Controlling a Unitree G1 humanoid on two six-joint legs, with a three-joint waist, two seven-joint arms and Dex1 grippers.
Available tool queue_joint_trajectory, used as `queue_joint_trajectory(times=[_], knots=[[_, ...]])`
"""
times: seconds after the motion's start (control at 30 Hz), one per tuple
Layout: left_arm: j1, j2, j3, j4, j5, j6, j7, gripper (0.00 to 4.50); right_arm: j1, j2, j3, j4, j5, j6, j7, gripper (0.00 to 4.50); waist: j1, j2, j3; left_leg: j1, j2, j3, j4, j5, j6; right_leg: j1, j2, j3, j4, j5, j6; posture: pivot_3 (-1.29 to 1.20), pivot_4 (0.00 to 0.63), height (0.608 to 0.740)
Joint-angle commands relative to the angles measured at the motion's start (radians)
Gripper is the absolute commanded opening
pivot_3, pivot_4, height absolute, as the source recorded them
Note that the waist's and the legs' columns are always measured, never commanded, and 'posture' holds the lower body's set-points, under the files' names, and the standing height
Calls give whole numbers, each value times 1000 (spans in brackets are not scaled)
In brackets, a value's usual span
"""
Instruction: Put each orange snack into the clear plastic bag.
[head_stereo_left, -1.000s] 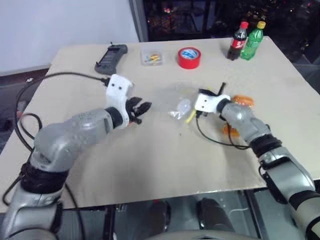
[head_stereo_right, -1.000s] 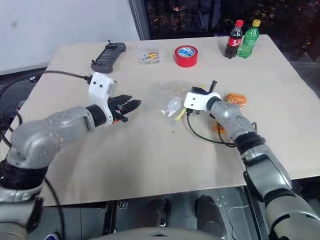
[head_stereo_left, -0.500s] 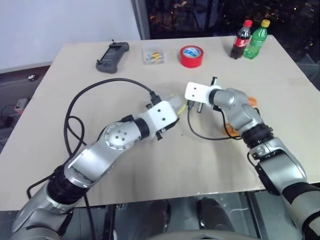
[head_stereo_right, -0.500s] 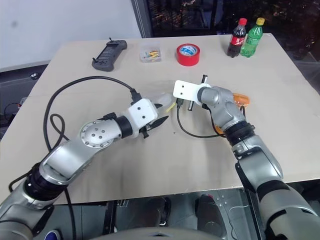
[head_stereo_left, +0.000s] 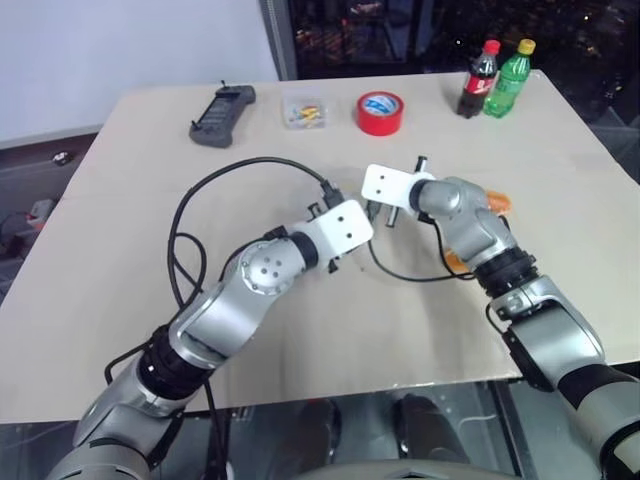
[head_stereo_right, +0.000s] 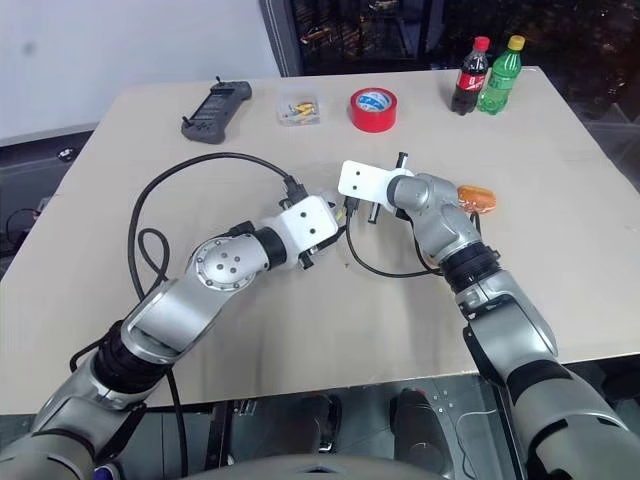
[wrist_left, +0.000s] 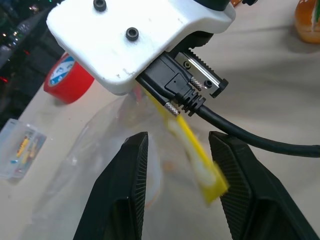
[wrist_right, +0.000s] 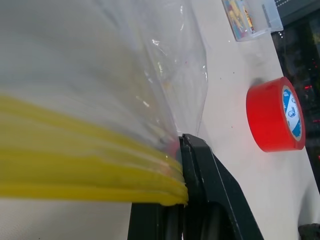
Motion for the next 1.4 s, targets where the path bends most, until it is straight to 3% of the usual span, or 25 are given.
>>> queue_joint_trajectory(times=[0.03,0.1,0.27,0.4,0.5,0.57,0.67,0.73,0.83,0.9,1.1,1.4], knots=[[6,-1,22,-14,37,-62,-27,912,-37,3,-4,-31,3,-5,-14,0,1,0,0,0,0,0,0,0,0,0,0,0,0,0,0,0,150,740],[12,-1,27,-9,56,-78,-34,51,-34,2,-4,-35,2,-4,-15,0,1,0,0,0,0,0,1,0,0,0,0,0,1,0,0,0,150,740],[34,13,57,19,96,-131,-48,51,-24,-3,-12,-52,-8,7,-47,0,0,0,0,0,0,0,1,0,0,0,0,0,1,0,0,0,150,740],[72,31,118,165,111,-312,-40,51,-3,-41,-15,-82,7,-12,-5,0,1,0,0,0,0,0,1,0,0,-1,0,0,2,0,0,0,150,740],[88,9,174,291,81,-476,-45,0,15,-40,-42,-105,29,-13,-39,902,2,0,0,0,0,0,2,0,0,-1,0,0,2,0,0,0,150,740],[102,-16,233,366,46,-598,-36,0,51,-25,-87,-160,72,42,-51,1779,3,0,0,0,0,0,2,0,0,-1,-1,0,1,0,0,0,150,740],[107,-47,302,462,-12,-758,-63,0,120,-41,-130,-294,119,121,-11,1779,5,0,0,-1,0,-1,2,0,0,-1,-1,-1,1,0,0,0,150,740],[108,-69,352,495,-102,-756,-126,0,185,-48,-180,-426,190,226,42,1779,5,0,0,-1,-1,-1,2,0,0,-1,-2,-1,1,0,0,0,150,740],[114,-49,386,528,-205,-792,-282,0,269,-9,-277,-629,323,451,74,948,4,0,0,-2,-1,-2,3,0,0,-1,-3,-2,1,0,0,0,150,740],[117,-47,410,548,-246,-807,-340,0,294,22,-310,-717,391,565,73,15,0,0,0,-2,-1,-2,3,0,0,-1,-3,-1,2,0,0,0,150,740],[115,-22,442,625,-333,-917,-560,0,317,198,-422,-901,579,821,-28,15,1,1,-1,0,3,-2,3,0,0,-1,-3,-1,3,1,-1,0,150,740],[104,-37,464,618,-344,-879,-592,0,339,202,-348,-988,707,901,-77,15,1,1,-1,0,-2,-3,3,0,0,0,-3,-3,3,1,-1,0,150,740]])
